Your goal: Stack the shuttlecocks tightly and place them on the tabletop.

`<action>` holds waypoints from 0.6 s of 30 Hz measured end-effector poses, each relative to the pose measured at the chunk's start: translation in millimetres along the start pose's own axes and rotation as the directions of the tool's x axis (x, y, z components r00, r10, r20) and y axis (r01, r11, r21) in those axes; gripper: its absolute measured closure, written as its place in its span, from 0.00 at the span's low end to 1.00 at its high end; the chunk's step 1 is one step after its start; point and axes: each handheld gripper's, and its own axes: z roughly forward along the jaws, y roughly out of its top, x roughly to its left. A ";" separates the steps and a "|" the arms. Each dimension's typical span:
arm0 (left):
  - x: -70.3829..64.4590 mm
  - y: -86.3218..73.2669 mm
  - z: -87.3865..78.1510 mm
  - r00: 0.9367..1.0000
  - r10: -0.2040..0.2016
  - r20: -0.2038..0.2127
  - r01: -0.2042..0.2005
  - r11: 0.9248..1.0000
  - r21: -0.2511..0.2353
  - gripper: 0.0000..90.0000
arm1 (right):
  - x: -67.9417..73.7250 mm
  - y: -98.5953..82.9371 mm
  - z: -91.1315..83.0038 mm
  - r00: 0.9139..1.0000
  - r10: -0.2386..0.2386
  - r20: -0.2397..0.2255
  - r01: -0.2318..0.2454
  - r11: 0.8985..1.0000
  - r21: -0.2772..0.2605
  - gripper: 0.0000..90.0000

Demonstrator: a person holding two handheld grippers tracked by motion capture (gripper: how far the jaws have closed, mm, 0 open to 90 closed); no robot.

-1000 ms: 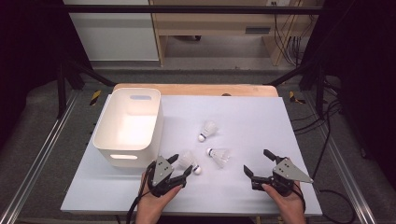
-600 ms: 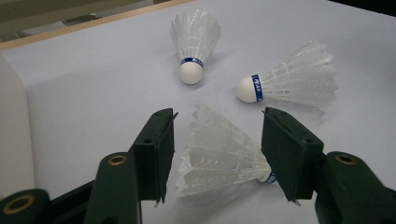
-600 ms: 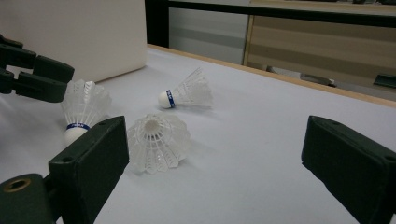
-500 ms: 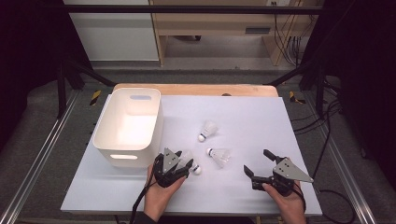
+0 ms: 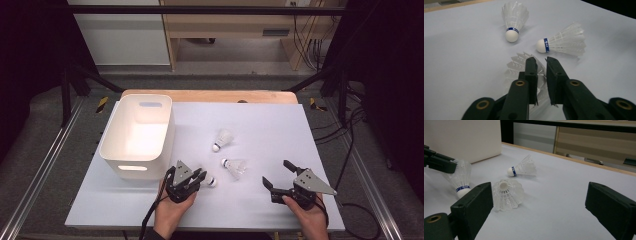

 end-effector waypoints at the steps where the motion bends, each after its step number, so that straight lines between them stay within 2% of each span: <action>1: -1.3 0.5 -1.8 1.000 0.000 0.004 0.000 1.000 -0.004 0.93 | 0.3 0.1 -0.1 1.000 -0.001 0.000 0.001 1.000 0.000 0.09; 4: -4.9 1.4 -6.7 1.000 0.012 0.000 -0.012 1.000 -0.012 0.98 | 1.7 0.1 0.5 1.000 -0.005 -0.005 0.005 1.000 0.001 0.09; 7: -7.5 3.6 -15.4 0.997 0.061 -0.049 -0.062 0.998 -0.018 0.99 | 1.9 -0.1 0.6 1.000 -0.005 -0.007 0.005 1.000 0.003 0.08; 9: -8.3 5.1 -22.7 0.986 0.130 -0.104 -0.131 0.991 -0.004 0.99 | 2.3 -0.2 0.7 1.000 -0.003 -0.007 0.003 1.000 0.006 0.09; 10: -8.3 5.1 -26.7 0.980 0.160 -0.117 -0.160 0.987 0.013 1.00 | 2.8 -0.3 1.0 1.000 -0.005 -0.008 0.005 1.000 0.006 0.09; 13: -8.5 3.3 -32.9 0.969 0.208 -0.135 -0.205 0.978 0.036 1.00 | 4.3 -0.3 1.8 1.000 -0.009 -0.011 0.009 1.000 0.009 0.09; 15: -10.6 1.0 -34.8 0.973 0.199 -0.118 -0.195 0.980 0.048 1.00 | 5.0 -0.4 2.3 1.000 -0.013 -0.012 0.014 1.000 0.012 0.09; 18: -15.2 -1.5 -33.6 0.975 0.205 -0.087 -0.201 0.978 0.049 0.98 | 5.9 -0.5 2.8 1.000 -0.017 -0.013 0.017 1.000 0.015 0.09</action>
